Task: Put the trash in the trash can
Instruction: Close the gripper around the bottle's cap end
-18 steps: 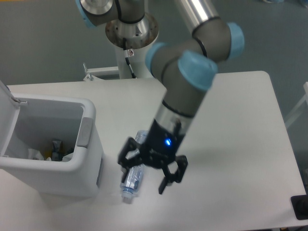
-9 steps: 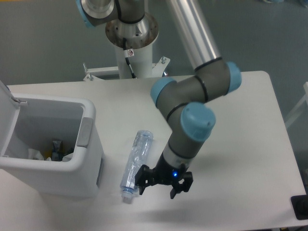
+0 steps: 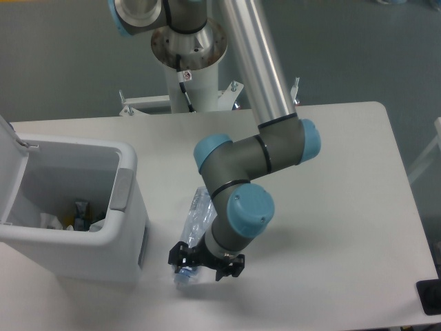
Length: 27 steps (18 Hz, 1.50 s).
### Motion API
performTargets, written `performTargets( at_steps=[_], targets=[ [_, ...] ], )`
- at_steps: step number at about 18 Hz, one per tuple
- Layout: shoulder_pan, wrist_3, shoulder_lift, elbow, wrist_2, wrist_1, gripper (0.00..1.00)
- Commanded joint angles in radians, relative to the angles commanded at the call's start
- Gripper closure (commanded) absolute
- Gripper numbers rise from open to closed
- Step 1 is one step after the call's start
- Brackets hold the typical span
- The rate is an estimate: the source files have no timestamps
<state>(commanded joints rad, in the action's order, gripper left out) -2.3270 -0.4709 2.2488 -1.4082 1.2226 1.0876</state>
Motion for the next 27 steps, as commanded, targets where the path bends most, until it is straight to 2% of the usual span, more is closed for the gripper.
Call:
performTargets(
  at_steps=[5, 9, 14, 16, 21, 23, 27],
  targets=[
    [0.028, 0.000, 0.017, -0.008, 0.066, 0.002, 0.00],
    [0.028, 0.000, 0.018, -0.009, 0.077, 0.000, 0.02],
    [0.029, 0.000, 0.012, -0.009, 0.095, -0.002, 0.39],
    [0.028, 0.000, 0.003, -0.006, 0.094, -0.003, 0.49],
    [0.020, -0.032, -0.031, 0.009, 0.091, -0.003, 0.52],
    [-0.006, -0.041, -0.051, 0.027, 0.084, -0.003, 0.52],
    [-0.058, -0.031, -0.069, 0.107, -0.024, -0.008, 0.52]
  ],
)
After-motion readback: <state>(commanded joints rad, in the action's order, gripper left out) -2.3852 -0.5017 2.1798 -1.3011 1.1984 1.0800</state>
